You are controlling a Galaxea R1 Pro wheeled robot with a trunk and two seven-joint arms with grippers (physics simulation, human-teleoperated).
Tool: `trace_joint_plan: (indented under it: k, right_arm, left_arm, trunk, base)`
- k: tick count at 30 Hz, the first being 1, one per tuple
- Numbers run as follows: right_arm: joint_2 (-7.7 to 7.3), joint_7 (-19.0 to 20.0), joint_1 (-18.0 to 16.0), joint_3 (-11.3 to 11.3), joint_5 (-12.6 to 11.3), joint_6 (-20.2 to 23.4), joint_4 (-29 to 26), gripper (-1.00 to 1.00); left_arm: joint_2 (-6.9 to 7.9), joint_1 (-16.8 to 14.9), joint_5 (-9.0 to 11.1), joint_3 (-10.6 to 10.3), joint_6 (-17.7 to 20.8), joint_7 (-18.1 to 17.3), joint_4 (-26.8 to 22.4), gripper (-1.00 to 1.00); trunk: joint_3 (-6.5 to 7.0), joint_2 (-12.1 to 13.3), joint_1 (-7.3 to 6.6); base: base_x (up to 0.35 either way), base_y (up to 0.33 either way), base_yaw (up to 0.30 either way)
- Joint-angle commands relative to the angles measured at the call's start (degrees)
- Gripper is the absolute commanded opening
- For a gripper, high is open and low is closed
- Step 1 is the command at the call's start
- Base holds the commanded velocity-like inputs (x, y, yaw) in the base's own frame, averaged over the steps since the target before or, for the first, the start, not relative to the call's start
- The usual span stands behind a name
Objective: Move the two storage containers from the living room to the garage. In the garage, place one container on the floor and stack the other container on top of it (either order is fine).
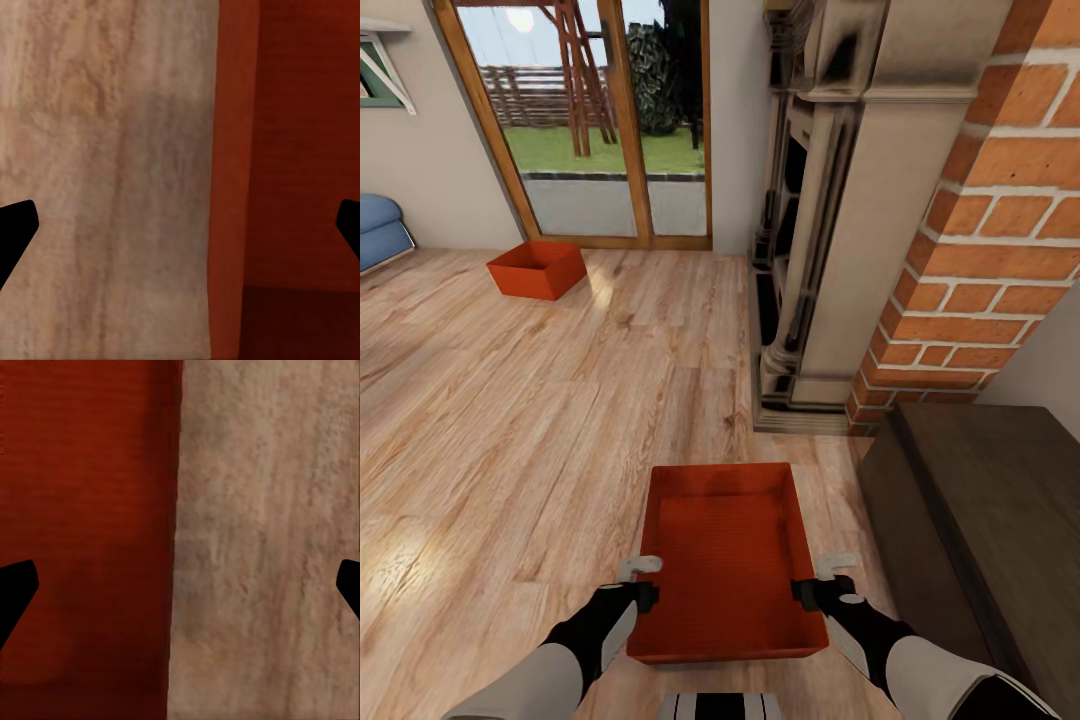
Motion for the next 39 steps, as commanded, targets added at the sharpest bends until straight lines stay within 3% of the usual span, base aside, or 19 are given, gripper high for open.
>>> trace_joint_plan:
  k: [1, 8, 31, 39]
  right_arm:
    - [0.3, -0.22, -0.03, 0.48, -0.55, -0.19, 0.03, 1.0]
    - [1.04, -0.23, -0.03, 0.42, -0.58, -0.19, 0.03, 1.0]
    - [0.81, -0.25, -0.03, 0.48, -0.67, -0.28, 0.03, 1.0]
    - [0.8, -0.25, -0.03, 0.48, -0.67, -0.28, 0.03, 1.0]
  left_arm:
    - [0.02, 0.0, 0.2, 0.0, 0.31, 0.22, -0.12, 1.0]
    - [0.15, 0.0, 0.16, 0.0, 0.31, 0.22, -0.13, 1.0]
    - [-0.07, 0.0, 0.31, -0.18, 0.21, 0.06, 0.09, 1.0]
    - [-0.08, 0.0, 0.25, -0.15, -2.46, -0.2, 0.47, 1.0]
  trunk:
    - [-0.04, -0.01, -0.01]
    - [-0.04, -0.01, -0.01]
    - [-0.04, -0.01, -0.01]
    - [-0.04, -0.01, -0.01]
  base:
    - [0.0, 0.0, 0.0]
    - [0.0, 0.0, 0.0]
    - [0.0, 0.0, 0.0]
    - [0.0, 0.0, 0.0]
